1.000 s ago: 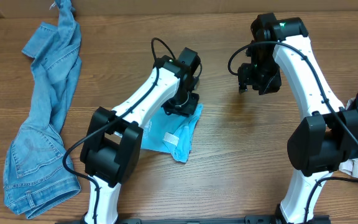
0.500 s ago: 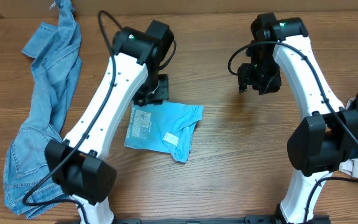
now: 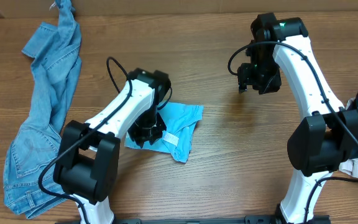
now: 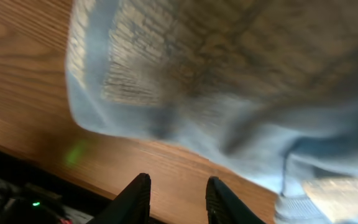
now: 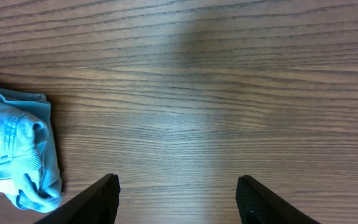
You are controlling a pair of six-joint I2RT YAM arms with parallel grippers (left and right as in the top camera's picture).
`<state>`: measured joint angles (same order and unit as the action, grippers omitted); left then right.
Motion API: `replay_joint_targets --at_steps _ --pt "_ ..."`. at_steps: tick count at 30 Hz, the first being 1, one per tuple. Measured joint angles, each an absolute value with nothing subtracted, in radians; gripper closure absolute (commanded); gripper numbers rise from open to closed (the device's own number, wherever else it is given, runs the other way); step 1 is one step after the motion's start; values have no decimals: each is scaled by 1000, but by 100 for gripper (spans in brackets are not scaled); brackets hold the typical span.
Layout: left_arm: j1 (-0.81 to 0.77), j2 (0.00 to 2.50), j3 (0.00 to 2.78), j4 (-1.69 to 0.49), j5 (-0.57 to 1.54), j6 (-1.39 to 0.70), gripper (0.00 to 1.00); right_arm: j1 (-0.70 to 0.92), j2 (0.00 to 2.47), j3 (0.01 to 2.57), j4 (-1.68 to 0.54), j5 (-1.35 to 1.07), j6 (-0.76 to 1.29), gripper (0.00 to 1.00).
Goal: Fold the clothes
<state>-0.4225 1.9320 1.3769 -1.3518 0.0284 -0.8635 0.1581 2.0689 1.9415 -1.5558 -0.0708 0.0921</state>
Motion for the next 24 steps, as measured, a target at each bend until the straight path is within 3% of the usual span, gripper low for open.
replay_joint_targets --at_steps 5,9,13,16,19,21,24 --pt "-368 1932 1238 -1181 48 -922 65 158 2069 1942 -1556 -71 89 36" --pt "-321 1932 1208 -1040 10 -908 57 158 2069 1942 -1557 -71 89 36" --pt "-319 1918 1208 -748 -59 -789 60 158 2069 1942 -1564 -71 89 36" --pt "-300 1918 1207 -660 -108 -749 61 158 2069 1942 -1570 -71 89 36" --pt "-258 1918 1208 -610 -149 -719 57 158 2069 1942 -1565 -78 84 32" --pt "-223 1919 1233 -614 -163 -670 55 158 2069 1942 -1549 -111 61 22" --pt "-181 1929 1386 -786 -181 -594 49 158 2069 1941 -1501 -286 -78 10"
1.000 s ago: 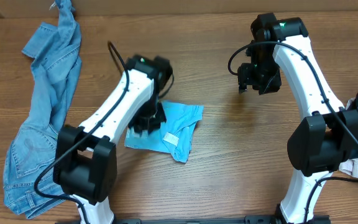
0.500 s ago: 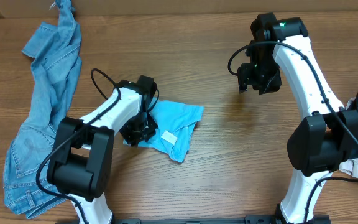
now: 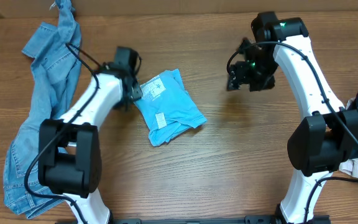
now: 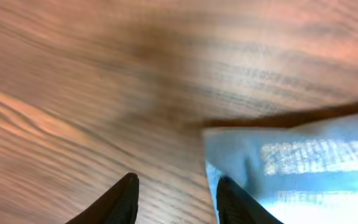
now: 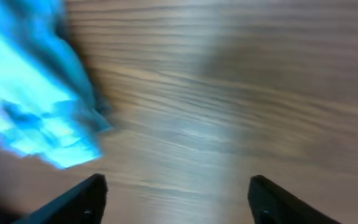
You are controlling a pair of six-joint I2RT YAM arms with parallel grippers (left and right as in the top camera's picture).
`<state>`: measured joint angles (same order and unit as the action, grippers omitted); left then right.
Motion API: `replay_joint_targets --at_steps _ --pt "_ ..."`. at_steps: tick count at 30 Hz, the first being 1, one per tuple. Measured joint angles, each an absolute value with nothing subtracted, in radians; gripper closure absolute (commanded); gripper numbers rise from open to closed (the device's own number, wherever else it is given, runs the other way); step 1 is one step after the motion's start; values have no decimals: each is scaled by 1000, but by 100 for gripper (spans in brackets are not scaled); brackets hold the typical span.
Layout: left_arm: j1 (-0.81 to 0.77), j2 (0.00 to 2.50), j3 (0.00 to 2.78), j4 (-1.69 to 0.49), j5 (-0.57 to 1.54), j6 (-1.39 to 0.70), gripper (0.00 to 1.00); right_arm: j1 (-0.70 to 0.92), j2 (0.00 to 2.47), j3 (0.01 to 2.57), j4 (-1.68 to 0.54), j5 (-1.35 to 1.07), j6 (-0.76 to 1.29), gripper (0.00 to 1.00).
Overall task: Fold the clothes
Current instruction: 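Grasp the folded T-shirt with the right gripper and carry it right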
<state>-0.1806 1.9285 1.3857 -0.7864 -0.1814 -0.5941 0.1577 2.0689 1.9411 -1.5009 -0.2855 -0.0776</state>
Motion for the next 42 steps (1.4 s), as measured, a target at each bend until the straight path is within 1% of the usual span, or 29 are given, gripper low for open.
replay_joint_targets --at_steps 3,4,6,10,13,16,23,29,35,36,37,38,39,40,42 --pt "-167 1930 1526 -934 -182 -571 45 161 2069 1941 -1440 -422 -205 1" --pt "-163 1930 1585 -1005 -163 -566 44 164 2069 1941 -1424 -446 -235 0" --pt "-159 1930 1655 -1087 -102 -565 42 175 2074 1941 -1395 -488 -298 0" --pt "-159 1930 1659 -1179 -40 -585 38 215 2157 1942 -1394 -520 -383 0" --pt "-155 1930 1659 -1195 -25 -601 38 258 2260 1942 -1386 -550 -462 0" --pt "-135 1930 1659 -1210 -18 -627 38 286 2307 1941 -1345 -562 -498 0" --pt "-118 1930 1659 -1238 -18 -637 38 289 2320 1941 -1230 -572 -517 0" --pt "-118 1930 1659 -1246 -18 -637 37 305 2385 1941 -1223 -573 -516 0" --pt "-118 1930 1659 -1246 -18 -637 37 379 2401 1947 -1211 -616 -513 0" --pt "-118 1930 1659 -1246 -18 -637 37 395 2402 1949 -1203 -621 -509 1" --pt "-118 1930 1659 -1246 -18 -637 37 409 2404 1949 -1196 -625 -502 7" --pt "-118 1930 1659 -1246 -18 -637 37 419 2405 1950 -1187 -627 -493 19" --pt "-118 1930 1659 -1246 -18 -637 37 423 2406 1950 -1177 -628 -481 28" --pt "-118 1930 1659 -1246 -18 -637 37 427 2410 1950 -1162 -623 -456 40" --pt "-118 1930 1659 -1247 -18 -637 37 428 2420 1950 -1142 -618 -422 46"
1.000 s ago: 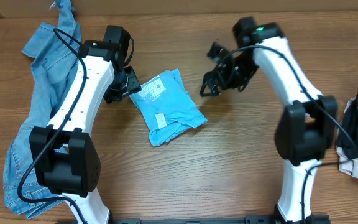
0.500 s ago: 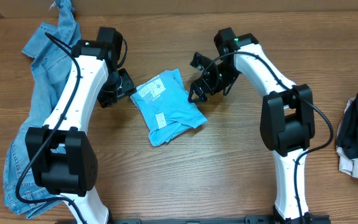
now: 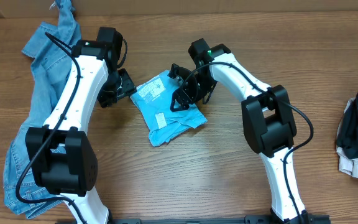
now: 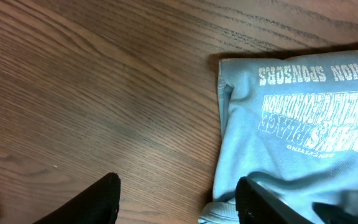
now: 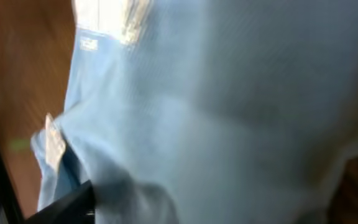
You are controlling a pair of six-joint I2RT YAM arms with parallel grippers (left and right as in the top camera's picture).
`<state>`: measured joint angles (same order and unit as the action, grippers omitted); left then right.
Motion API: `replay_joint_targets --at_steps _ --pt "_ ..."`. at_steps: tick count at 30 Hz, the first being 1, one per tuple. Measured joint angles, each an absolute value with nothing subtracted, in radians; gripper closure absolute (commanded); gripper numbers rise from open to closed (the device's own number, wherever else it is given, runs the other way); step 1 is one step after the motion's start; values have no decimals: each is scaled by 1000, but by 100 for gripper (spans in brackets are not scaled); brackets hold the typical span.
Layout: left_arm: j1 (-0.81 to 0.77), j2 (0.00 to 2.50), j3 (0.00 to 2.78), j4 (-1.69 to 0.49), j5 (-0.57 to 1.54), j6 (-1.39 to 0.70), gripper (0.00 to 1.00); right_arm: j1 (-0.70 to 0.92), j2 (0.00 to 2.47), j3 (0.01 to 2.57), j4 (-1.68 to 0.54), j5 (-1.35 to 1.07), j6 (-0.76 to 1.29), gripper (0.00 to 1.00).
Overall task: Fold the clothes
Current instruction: 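Grasp the folded T-shirt with the right gripper and carry it right, then place the folded T-shirt on the clothes pile at the right edge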
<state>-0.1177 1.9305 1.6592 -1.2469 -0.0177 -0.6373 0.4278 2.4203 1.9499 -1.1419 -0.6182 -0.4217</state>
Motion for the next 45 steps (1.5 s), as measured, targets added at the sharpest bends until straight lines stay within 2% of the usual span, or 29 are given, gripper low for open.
replay_joint_targets --at_steps 1,7,9,10,18,25,30,45 --pt "-118 1930 1659 -1250 -18 -637 37 426 2426 1950 -1135 -625 -416 51" --pt "-118 1930 1659 -1254 -19 -637 36 426 2432 1950 -1129 -624 -392 57" --pt "-118 1930 1659 -1258 -19 -637 36 426 2432 1950 -1129 -623 -389 79" --pt "-118 1930 1659 -1258 -19 -637 35 426 2433 1950 -1135 -624 -387 96" --pt "-118 1930 1659 -1261 -22 -637 36 393 2435 1975 -1227 -604 -290 96" --pt "-118 1930 1659 -1266 -23 -637 36 139 2415 2130 -1394 -368 -138 96" --pt "-118 1930 1659 -1266 -23 -636 36 53 2310 2135 -1409 -217 -26 96" --pt "-118 1930 1659 -1268 -30 -636 35 -398 2058 2147 -1440 -115 67 96"
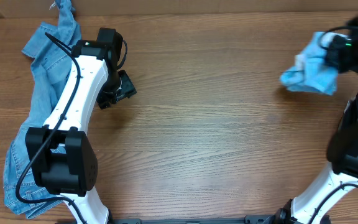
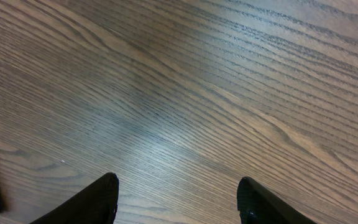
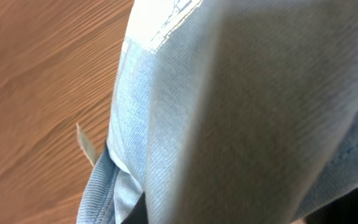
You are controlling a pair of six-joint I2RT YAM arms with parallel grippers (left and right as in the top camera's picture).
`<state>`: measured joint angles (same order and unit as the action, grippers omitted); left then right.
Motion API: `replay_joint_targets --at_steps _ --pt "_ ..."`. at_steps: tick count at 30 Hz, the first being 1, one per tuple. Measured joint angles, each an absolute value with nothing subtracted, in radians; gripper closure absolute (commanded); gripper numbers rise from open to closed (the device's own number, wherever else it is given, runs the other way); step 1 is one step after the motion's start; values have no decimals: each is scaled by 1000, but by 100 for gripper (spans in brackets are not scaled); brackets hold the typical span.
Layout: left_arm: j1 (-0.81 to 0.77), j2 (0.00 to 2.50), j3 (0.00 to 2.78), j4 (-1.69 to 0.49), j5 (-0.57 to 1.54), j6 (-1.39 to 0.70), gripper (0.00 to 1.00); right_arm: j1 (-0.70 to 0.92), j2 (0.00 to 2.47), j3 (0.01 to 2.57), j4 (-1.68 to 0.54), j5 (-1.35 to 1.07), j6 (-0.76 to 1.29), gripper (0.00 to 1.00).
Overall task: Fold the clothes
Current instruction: 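Place the folded T-shirt on the clothes pile at the right edge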
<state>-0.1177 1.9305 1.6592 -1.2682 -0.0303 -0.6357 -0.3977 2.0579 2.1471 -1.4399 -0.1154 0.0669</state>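
Note:
The light blue T-shirt [image 1: 311, 73] hangs bunched at the table's far right, with my right gripper [image 1: 339, 55] shut on it. In the right wrist view the blue shirt cloth [image 3: 229, 106] fills nearly everything and hides the fingers. A blue denim garment [image 1: 42, 93] lies spread along the left edge. Beside it, my left gripper [image 1: 118, 91] hovers over the wooden table [image 1: 210, 124]. It is open [image 2: 180, 200], with only bare wood between its fingers [image 2: 104, 199].
A cardboard-coloured edge [image 1: 185, 6] runs along the back of the table. The right arm's links [image 1: 353, 149] stand at the right border. A small white tag [image 3: 86, 144] hangs off the shirt's hem.
The blue T-shirt lay at mid-table with my right gripper down on it. Now it is bunched in that gripper at the far right. My left arm has not moved and sees bare wood.
First my left gripper was down at the folded T-shirt near the table's middle, the right one open over bare wood. Then the shirt lay further back, left gripper at its edge. Then my right gripper was on it, and now holds it far right.

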Motion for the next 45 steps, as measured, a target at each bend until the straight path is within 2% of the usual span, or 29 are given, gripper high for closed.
replay_joint_targets --at_steps 14,19,24,25,26,28,30,38,41,45 --pt "-118 1930 1659 -1273 -30 -628 34 -911 2043 2147 -1467 -262 128 96" --pt "-118 1930 1659 -1280 -30 -606 34 -1007 2043 2147 -1472 -322 131 96" --pt "-118 1930 1659 -1280 -30 -598 34 -1014 2041 2129 -1477 -341 131 94" --pt "-118 1930 1659 -1280 -30 -595 34 -1012 2040 2115 -1477 -343 131 92" --pt "-118 1930 1660 -1280 -30 -594 34 -1011 2040 2098 -1479 -344 131 83" --pt "-118 1930 1659 -1280 -30 -592 34 -1010 2040 2066 -1488 -343 127 52" --pt "-118 1930 1659 -1280 -30 -591 34 -1010 2039 2043 -1511 -344 130 39" --pt "-118 1930 1659 -1280 -30 -579 34 -1010 2039 2021 -1553 -355 131 38" --pt "-118 1930 1659 -1279 -30 -573 34 -1011 2039 2022 -1617 -363 130 33" --pt "-118 1930 1659 -1277 -30 -572 34 -1034 2035 2056 -1691 -362 134 31"
